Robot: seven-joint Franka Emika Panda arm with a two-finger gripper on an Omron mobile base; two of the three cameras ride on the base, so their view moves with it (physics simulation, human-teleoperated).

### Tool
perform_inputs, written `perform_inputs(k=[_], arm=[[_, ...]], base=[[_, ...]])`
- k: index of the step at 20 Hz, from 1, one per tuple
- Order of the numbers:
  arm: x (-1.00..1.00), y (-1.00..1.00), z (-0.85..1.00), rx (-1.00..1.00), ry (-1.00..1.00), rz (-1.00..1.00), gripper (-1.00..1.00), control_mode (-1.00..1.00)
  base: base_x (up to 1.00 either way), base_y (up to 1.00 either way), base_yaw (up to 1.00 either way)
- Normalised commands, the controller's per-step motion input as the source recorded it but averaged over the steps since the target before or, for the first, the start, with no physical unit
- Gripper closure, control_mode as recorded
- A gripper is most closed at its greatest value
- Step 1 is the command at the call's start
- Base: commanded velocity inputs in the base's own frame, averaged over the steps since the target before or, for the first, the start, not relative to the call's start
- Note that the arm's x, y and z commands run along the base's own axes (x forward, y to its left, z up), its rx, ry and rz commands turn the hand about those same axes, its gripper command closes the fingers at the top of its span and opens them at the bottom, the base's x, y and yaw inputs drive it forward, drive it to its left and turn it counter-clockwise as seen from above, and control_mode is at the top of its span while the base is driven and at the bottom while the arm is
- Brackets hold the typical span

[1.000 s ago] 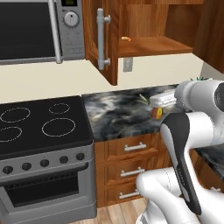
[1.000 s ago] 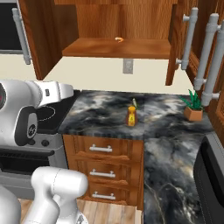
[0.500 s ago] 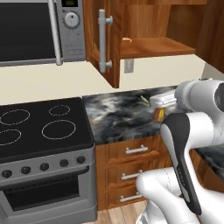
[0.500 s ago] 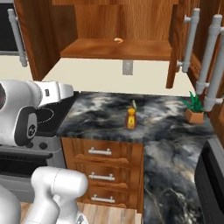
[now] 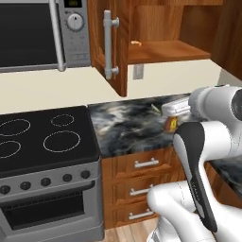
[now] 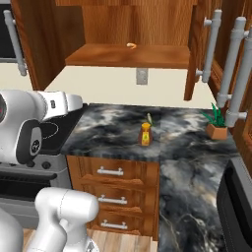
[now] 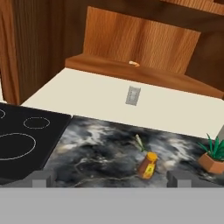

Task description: Pick the cereal and honey bottle from the counter and place them in the cabinets closest to them.

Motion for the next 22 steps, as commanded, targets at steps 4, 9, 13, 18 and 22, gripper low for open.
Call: perform_inputs(k=[4, 9, 13, 18, 22], arm=[[0.0, 0.0, 0.0, 0.0, 0.0, 0.0, -1.0, 1.0], [0.0, 0.0, 0.0, 0.0, 0.0, 0.0, -1.0, 1.0], [0.0, 0.0, 0.0, 0.0, 0.0, 0.0, -1.0, 1.0], [0.0, 0.0, 0.0, 0.0, 0.0, 0.0, -1.0, 1.0], [0.0, 0.0, 0.0, 0.0, 0.0, 0.0, -1.0, 1.0]], base=[[0.39, -0.25, 0.0], [0.48, -0.16, 0.0], [0.4, -0.18, 0.0], [0.3, -0.32, -0.02], [0.26, -0.41, -0.02]])
